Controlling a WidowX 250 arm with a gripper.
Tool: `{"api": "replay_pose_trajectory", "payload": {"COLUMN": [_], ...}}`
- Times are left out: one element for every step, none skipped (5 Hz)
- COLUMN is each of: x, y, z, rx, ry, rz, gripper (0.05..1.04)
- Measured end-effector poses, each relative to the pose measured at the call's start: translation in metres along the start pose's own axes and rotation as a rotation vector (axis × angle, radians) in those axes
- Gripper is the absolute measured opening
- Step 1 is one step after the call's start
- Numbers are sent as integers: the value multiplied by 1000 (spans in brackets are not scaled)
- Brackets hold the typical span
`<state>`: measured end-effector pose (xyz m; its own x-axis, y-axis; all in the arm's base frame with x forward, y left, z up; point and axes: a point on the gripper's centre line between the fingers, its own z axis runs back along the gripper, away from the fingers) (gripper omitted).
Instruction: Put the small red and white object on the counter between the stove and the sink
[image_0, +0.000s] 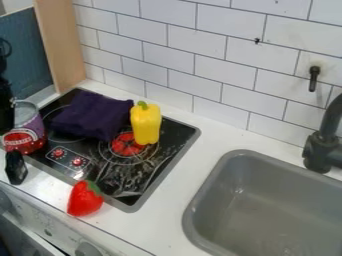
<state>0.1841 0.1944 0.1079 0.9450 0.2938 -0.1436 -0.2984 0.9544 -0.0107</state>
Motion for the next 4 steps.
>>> {"api": "replay_pose_trajectory", "payload": {"x": [2,0,2,5], "y": [-2,-8,-14,-13], "z": [-1,-11,-21,-28], "rx": [-9,7,14,20], "ry": [-11,3,7,7], "rz": [-15,-16,-23,-5], "gripper": [1001,1001,1001,1001]}}
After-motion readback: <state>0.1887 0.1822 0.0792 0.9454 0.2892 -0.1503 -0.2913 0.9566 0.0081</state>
